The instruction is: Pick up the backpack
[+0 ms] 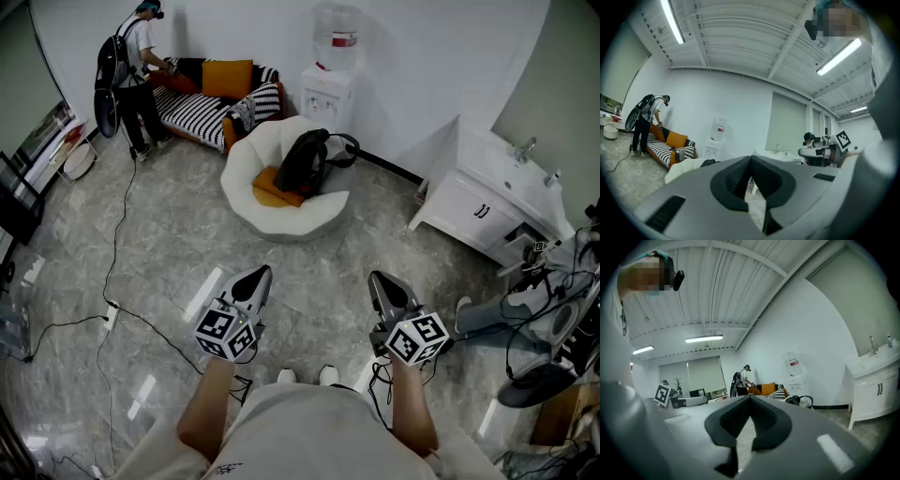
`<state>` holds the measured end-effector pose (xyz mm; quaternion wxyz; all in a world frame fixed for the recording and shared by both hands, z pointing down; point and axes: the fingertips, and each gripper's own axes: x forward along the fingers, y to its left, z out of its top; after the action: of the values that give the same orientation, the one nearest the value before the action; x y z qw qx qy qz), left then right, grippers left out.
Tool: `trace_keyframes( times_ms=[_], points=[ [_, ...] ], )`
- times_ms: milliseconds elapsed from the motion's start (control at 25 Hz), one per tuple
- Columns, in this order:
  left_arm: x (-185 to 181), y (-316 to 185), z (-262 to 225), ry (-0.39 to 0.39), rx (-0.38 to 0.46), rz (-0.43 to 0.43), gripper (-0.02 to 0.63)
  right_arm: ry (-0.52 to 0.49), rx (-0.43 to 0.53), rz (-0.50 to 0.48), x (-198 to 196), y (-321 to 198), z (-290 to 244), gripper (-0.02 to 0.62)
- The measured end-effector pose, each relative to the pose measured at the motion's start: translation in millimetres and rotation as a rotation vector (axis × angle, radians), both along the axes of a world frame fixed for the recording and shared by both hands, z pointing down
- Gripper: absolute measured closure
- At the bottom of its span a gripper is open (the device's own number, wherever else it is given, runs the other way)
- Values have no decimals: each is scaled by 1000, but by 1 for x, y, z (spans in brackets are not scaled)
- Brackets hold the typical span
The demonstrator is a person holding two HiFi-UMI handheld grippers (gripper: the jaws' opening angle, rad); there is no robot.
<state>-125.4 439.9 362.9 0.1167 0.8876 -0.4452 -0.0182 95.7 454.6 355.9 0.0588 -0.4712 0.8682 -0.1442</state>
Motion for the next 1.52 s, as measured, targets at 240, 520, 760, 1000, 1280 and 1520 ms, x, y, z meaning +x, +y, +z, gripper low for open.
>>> trace_keyframes(
  times_ms=[240,520,760,1000,1280,1520],
  points=[
    [-6,2,-1,-23,26,11,610,21,4,5,-9,5,3,594],
    [-16,5,1,-44,36,34,611,7,12,20,-19,8,1,592],
    [-21,10,3,-46,41,82,612,-14,11,22,-32,11,0,592],
    [-32,18,7,-16,44,114,612,-19,15,20,-51,15,1,592],
    [-56,14,9,0,36,82,611,-9,14,20,-64,13,0,592],
    [-58,5,10,-7,36,69,612,3,14,11,-68,4,3,592]
  ],
)
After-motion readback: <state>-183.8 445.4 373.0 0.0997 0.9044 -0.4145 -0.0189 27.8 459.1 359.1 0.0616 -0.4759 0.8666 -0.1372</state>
